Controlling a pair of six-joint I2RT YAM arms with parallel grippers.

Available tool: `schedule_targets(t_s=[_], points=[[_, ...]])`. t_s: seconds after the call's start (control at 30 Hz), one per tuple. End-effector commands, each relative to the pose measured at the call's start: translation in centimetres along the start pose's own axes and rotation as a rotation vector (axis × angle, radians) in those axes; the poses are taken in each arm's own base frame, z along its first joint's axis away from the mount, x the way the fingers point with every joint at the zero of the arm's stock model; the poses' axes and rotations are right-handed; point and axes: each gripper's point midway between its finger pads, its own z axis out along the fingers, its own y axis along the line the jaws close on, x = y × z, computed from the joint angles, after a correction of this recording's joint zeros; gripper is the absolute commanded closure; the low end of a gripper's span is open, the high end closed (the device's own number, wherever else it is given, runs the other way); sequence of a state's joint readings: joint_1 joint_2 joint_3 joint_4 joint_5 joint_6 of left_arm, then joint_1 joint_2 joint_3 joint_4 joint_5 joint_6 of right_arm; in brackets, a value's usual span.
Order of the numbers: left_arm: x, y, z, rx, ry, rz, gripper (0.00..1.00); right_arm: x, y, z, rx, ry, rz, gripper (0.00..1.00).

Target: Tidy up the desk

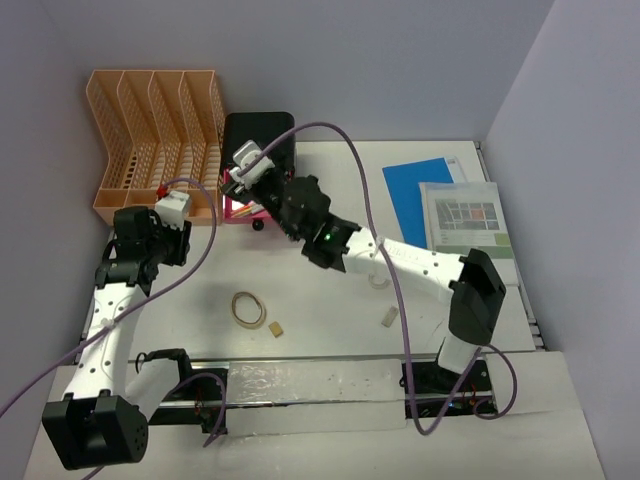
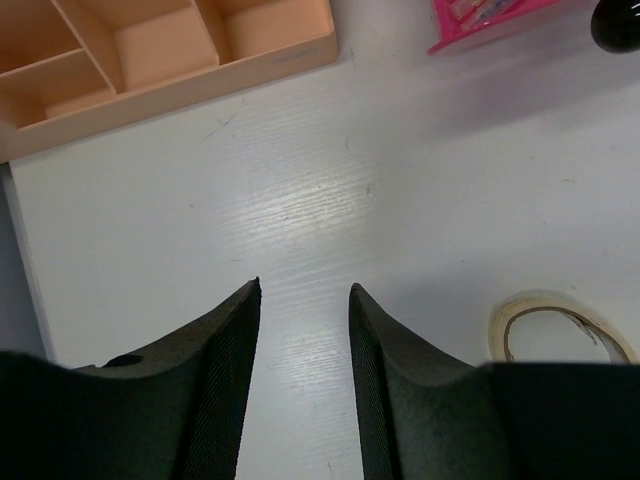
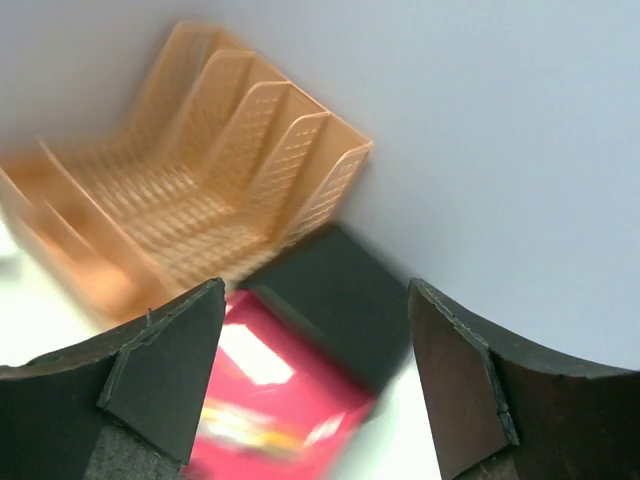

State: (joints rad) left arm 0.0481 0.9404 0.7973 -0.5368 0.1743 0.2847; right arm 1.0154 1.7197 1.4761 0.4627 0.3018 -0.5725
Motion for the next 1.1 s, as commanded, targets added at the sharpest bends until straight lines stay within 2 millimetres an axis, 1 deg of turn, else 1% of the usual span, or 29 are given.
schedule_targets(t_s=[0.0, 0.03, 0.07, 0.13, 0.2, 0.3, 0.4, 0.47, 0.57, 0.67, 0.73, 0.77, 0.8, 0.9, 0.93, 0.97, 1.0, 1.07], points=[[-1.2, 1.3, -1.7, -0.063, -0.020, 0.006, 0.53, 6.3, 3.2, -4.4, 0.364, 0.286, 0.479, 0.21], [-1.1, 1.2, -1.8, -0.061, -0.015, 0.005, 0.53, 7.1, 4.8, -5.0, 0.373, 0.312, 0.533, 0.21], [-1.0, 1.1, -1.8, -0.058, -0.012, 0.002, 0.53, 8.1, 5.8, -5.3, 0.374, 0.336, 0.575, 0.21], [-0.7, 1.0, -1.8, -0.053, -0.011, 0.001, 0.52, 10.7, 8.9, -5.9, 0.341, 0.423, 0.688, 0.23], [-1.0, 1.0, -2.1, -0.060, -0.028, -0.002, 0.52, 12.3, 10.6, -5.7, 0.355, 0.460, 0.768, 0.24], [-1.5, 0.6, -2.4, -0.041, -0.049, -0.003, 0.51, 13.6, 11.7, -5.6, 0.374, 0.503, 0.785, 0.25], [-1.5, 0.5, -2.2, -0.029, -0.051, -0.001, 0.51, 15.0, 13.1, -5.4, 0.362, 0.531, 0.808, 0.25], [-1.4, 0.5, -2.2, -0.031, -0.049, 0.000, 0.51, 16.3, 13.6, -5.2, 0.363, 0.551, 0.814, 0.26], [-1.5, 0.4, -2.2, -0.026, -0.050, 0.004, 0.51, 19.7, 13.7, -4.7, 0.379, 0.626, 0.857, 0.29], [-1.5, 0.3, -2.2, -0.017, -0.052, 0.007, 0.52, 21.2, 13.8, -4.0, 0.393, 0.642, 0.843, 0.31], [-1.4, 0.2, -2.1, -0.012, -0.049, 0.007, 0.52, 21.1, 13.6, -3.1, 0.397, 0.633, 0.826, 0.33], [-1.4, 0.2, -2.1, -0.010, -0.049, 0.007, 0.52, 21.7, 13.7, -3.1, 0.402, 0.642, 0.819, 0.33], [-1.5, 0.1, -2.0, -0.006, -0.049, 0.008, 0.52, 22.0, 13.4, -2.5, 0.410, 0.638, 0.814, 0.35], [-1.5, 0.1, -2.1, -0.002, -0.049, 0.008, 0.52, 22.3, 12.3, -1.4, 0.436, 0.619, 0.820, 0.38], [-1.5, 0.1, -2.1, -0.002, -0.047, 0.008, 0.52, 22.2, 12.3, -1.3, 0.438, 0.618, 0.819, 0.38], [-1.5, 0.0, -2.0, 0.001, -0.047, 0.009, 0.52, 22.2, 11.6, -0.8, 0.445, 0.596, 0.832, 0.41], [-1.4, 0.0, -2.0, 0.002, -0.045, 0.009, 0.52, 22.3, 11.4, -0.7, 0.445, 0.589, 0.828, 0.43], [-1.4, 0.0, -1.9, 0.005, -0.042, 0.008, 0.52, 21.8, 10.6, -0.2, 0.453, 0.557, 0.830, 0.44]])
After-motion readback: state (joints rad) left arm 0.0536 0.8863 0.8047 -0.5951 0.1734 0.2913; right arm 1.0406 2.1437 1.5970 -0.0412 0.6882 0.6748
